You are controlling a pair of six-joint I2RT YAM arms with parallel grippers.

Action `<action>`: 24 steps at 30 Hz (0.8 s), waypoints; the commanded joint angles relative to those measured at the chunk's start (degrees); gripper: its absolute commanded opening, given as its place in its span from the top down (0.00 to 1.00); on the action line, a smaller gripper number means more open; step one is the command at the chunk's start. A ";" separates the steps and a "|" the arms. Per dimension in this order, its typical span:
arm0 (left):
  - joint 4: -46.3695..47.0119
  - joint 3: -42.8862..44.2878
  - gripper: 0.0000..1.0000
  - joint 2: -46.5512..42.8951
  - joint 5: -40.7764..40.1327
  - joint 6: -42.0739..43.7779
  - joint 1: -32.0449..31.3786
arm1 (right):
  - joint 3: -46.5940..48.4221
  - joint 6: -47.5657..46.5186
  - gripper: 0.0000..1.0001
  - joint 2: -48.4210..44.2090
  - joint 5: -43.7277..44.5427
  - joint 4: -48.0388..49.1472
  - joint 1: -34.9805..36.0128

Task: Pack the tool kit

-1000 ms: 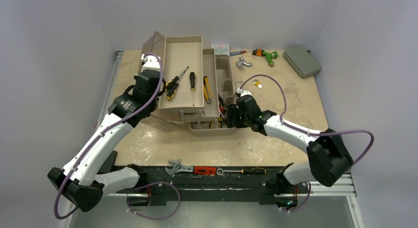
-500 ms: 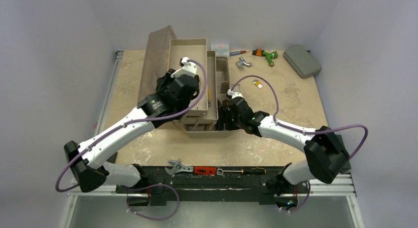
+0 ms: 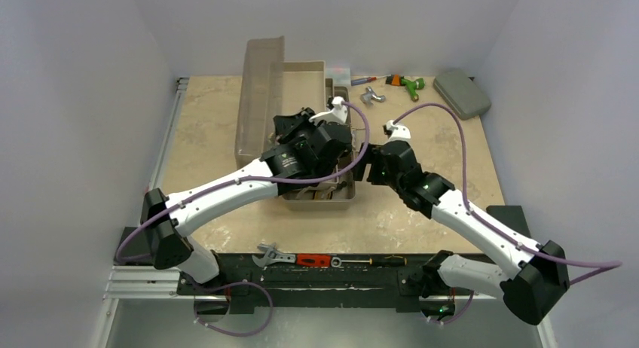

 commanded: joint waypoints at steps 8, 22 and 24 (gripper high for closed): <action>-17.85 16.93 0.81 9.20 -2.32 -20.62 -6.07 | -1.14 -1.98 0.19 -8.69 5.18 -4.10 -7.28; -27.64 17.71 0.56 5.47 34.50 -46.57 -4.06 | -1.53 -1.04 0.19 -10.08 4.65 -4.55 -7.93; -23.55 14.36 0.55 2.90 41.94 -47.18 -1.70 | -1.54 -1.14 0.19 -10.17 4.25 -4.60 -7.94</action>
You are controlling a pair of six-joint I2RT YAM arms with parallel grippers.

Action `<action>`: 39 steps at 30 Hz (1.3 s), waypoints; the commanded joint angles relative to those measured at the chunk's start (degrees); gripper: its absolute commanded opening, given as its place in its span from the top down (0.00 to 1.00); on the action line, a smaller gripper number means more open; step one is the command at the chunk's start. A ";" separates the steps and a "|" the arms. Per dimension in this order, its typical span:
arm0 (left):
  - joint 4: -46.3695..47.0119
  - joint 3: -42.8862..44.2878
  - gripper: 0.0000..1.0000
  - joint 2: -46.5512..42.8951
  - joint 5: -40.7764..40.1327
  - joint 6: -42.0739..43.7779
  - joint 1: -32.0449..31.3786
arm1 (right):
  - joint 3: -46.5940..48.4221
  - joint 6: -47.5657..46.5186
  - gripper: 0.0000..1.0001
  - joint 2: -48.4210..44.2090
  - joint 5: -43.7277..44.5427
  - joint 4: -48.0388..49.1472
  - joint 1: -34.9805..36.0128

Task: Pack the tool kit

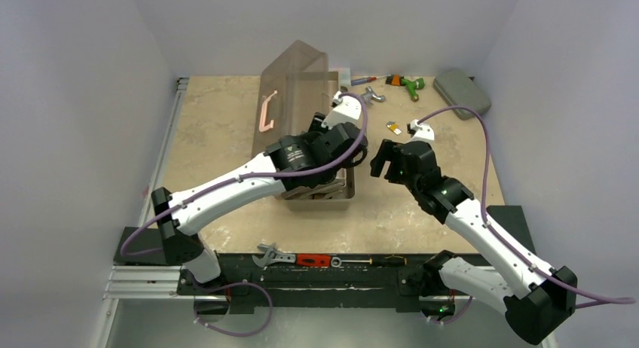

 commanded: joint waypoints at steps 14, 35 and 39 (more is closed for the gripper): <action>19.56 -16.12 0.54 -16.36 55.57 -10.04 15.33 | -0.20 -0.46 0.20 -1.84 -2.90 1.50 -1.08; 11.93 -25.26 0.00 -31.80 53.57 -13.37 30.54 | -4.97 4.52 0.21 4.92 -23.18 14.16 -15.27; 13.66 -28.10 0.00 -31.64 58.00 -13.50 35.98 | -8.39 10.42 0.27 10.23 -32.54 23.22 -21.39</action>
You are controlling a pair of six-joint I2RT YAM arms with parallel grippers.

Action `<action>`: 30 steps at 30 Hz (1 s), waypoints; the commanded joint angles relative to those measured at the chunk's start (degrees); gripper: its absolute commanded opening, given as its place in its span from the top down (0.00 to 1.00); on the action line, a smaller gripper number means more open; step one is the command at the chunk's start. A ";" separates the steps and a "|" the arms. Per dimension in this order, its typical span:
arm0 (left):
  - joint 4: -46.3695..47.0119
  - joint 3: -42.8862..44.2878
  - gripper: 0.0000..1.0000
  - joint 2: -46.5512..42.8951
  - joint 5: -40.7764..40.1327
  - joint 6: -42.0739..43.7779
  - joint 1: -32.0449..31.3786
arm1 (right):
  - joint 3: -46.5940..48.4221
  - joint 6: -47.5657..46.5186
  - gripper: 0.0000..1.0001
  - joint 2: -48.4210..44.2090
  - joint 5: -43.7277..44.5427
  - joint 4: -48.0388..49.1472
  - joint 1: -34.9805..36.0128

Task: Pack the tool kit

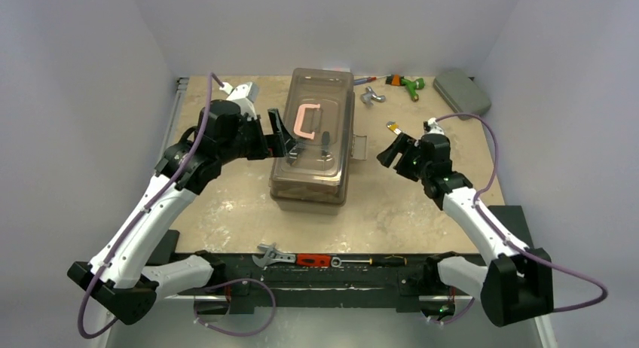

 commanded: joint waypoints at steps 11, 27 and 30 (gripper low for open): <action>5.67 -4.23 0.00 3.55 7.41 0.60 9.85 | -5.23 12.65 0.41 23.79 -20.06 29.88 -8.78; 13.42 0.23 0.01 21.26 18.38 0.56 13.41 | 0.46 28.31 1.00 49.65 -39.33 68.19 -5.94; 15.26 0.27 0.01 23.30 19.43 0.05 13.87 | 0.56 37.21 1.00 52.74 -42.36 83.83 -4.78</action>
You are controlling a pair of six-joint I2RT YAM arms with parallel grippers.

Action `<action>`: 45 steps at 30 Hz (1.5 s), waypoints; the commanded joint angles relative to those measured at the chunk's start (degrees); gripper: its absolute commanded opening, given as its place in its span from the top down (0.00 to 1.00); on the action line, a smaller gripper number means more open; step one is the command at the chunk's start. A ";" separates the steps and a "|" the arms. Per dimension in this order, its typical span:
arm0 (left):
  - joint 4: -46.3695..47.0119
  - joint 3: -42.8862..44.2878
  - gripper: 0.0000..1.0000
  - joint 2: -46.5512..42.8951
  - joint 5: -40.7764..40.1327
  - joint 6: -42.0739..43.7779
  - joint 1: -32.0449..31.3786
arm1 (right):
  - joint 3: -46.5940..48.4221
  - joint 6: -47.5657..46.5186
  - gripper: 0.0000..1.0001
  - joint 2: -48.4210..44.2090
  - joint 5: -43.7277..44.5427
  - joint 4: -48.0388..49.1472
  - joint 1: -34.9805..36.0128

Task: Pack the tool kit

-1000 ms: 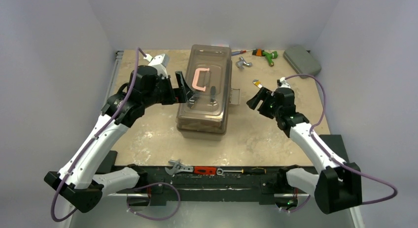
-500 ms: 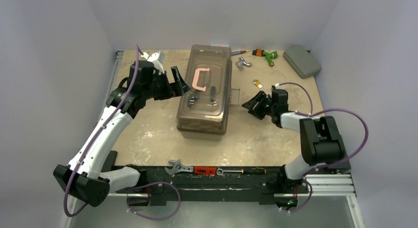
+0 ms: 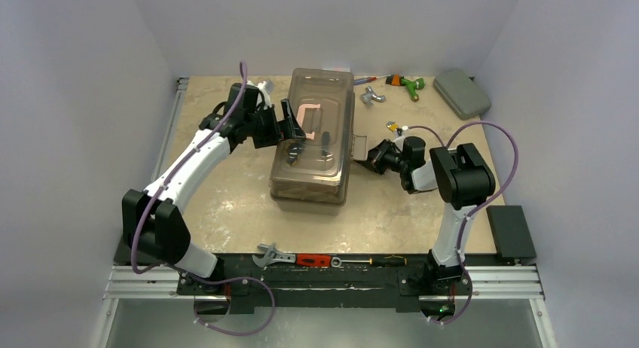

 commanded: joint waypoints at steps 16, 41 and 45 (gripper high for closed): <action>9.01 0.50 0.09 7.43 7.79 -0.53 1.05 | 3.64 9.36 1.00 -5.31 -10.38 24.28 5.70; 10.26 -3.39 0.11 9.74 6.79 1.02 0.87 | 50.38 -38.19 1.00 -0.39 47.93 -81.52 25.53; 10.17 -3.65 0.11 9.72 6.83 1.17 0.90 | 51.62 -38.74 1.00 1.78 51.28 -82.67 26.38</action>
